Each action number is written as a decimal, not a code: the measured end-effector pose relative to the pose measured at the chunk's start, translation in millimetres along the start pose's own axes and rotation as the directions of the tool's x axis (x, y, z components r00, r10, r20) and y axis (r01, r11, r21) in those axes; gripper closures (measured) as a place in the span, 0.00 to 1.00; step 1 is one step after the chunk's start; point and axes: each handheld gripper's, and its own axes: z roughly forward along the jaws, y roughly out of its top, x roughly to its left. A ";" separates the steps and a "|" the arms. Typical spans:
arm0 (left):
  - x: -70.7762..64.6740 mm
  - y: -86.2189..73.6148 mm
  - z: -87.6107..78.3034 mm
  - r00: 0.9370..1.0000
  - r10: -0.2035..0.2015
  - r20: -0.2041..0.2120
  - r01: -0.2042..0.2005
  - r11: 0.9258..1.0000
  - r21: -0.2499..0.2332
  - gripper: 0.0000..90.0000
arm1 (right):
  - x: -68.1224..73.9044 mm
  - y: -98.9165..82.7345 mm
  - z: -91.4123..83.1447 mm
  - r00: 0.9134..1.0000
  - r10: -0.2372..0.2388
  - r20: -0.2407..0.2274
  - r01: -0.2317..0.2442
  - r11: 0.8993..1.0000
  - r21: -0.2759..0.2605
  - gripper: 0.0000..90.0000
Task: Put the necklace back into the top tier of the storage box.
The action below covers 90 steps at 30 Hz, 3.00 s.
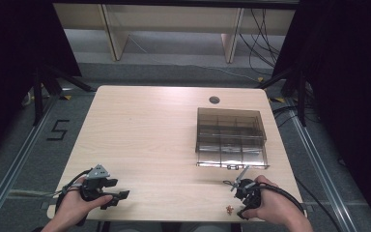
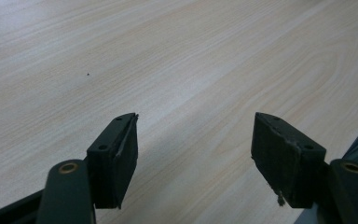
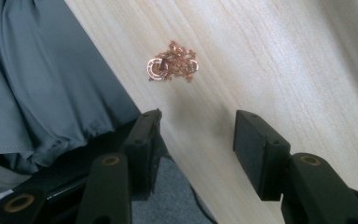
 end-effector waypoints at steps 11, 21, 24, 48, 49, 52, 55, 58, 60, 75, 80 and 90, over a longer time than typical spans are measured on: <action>0.3 -0.5 -0.6 1.000 0.002 0.000 -0.002 1.000 0.007 0.35 | -0.7 3.1 3.9 0.999 -0.047 -0.009 0.047 0.999 -0.001 0.57; -1.1 -0.7 0.6 1.000 -0.006 -0.007 0.006 1.000 0.007 0.35 | 5.1 10.4 10.0 0.998 -0.060 -0.008 0.060 0.998 -0.002 0.57; -1.3 -0.5 0.5 1.000 0.000 0.005 0.000 1.000 -0.003 0.35 | 8.0 12.0 10.0 0.999 -0.044 -0.008 0.044 0.999 0.004 0.57; -1.1 -0.4 -0.3 1.000 0.006 0.002 -0.006 1.000 0.002 0.35 | 18.4 28.7 18.9 0.992 -0.115 0.045 0.113 0.993 0.030 0.64; -1.2 -0.4 -0.3 1.000 0.006 0.003 -0.006 1.000 0.002 0.35 | 18.4 28.8 18.7 0.992 -0.118 0.047 0.117 0.993 0.032 0.66; -1.2 -0.4 -0.6 1.000 0.007 0.001 -0.007 1.000 0.002 0.35 | 19.7 29.7 18.9 0.989 -0.129 0.069 0.126 0.991 0.040 0.70; -1.3 -0.3 -0.8 1.000 0.009 0.002 -0.009 1.000 0.002 0.35 | 23.7 30.4 19.6 0.986 -0.143 0.081 0.140 0.989 0.044 0.76; -1.4 -0.4 -0.6 1.000 0.008 0.002 -0.008 1.000 0.002 0.35 | 25.8 31.5 19.5 0.985 -0.151 0.079 0.147 0.988 0.053 0.80; -1.3 -0.4 -0.5 1.000 0.009 0.002 -0.009 1.000 0.002 0.35 | 25.6 31.5 19.5 0.984 -0.164 0.074 0.160 0.986 0.054 0.83; -0.9 -0.3 -0.3 1.000 0.011 0.002 -0.011 1.000 0.007 0.35 | 20.3 34.2 18.3 0.993 -0.120 -0.016 0.121 0.990 0.071 0.93; -0.9 -0.4 -0.3 1.000 0.011 0.001 -0.011 1.000 0.007 0.35 | 16.3 31.5 9.0 0.994 -0.105 -0.024 0.106 0.994 0.039 0.94; -0.9 -0.6 -0.4 1.000 0.008 0.000 -0.008 1.000 0.006 0.35 | 8.4 27.7 -17.8 0.997 -0.083 -0.005 0.083 0.996 0.024 0.94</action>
